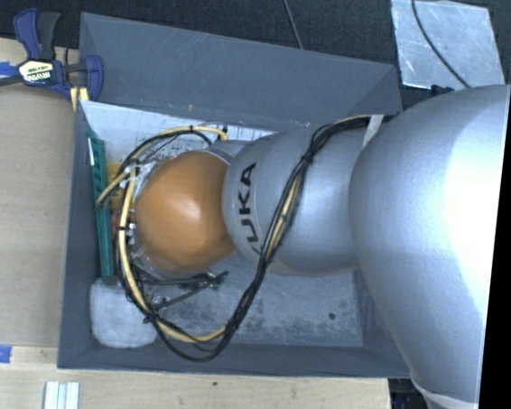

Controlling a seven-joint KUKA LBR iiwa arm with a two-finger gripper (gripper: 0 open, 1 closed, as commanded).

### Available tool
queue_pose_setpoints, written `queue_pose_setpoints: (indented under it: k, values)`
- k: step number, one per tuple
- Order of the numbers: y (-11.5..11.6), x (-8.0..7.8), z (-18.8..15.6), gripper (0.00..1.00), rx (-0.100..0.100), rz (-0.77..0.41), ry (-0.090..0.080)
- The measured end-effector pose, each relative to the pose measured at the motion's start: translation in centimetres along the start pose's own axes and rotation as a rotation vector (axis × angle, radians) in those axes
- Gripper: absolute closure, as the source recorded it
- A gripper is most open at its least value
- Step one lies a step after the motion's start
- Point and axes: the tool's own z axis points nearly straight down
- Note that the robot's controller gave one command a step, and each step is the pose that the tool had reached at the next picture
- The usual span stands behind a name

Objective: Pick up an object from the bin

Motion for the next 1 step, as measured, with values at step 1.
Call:
queue_pose_setpoints:
  k: [1]
  values:
    - [0.0,0.02,-0.17,1.0,0.0,0.001,0.0]
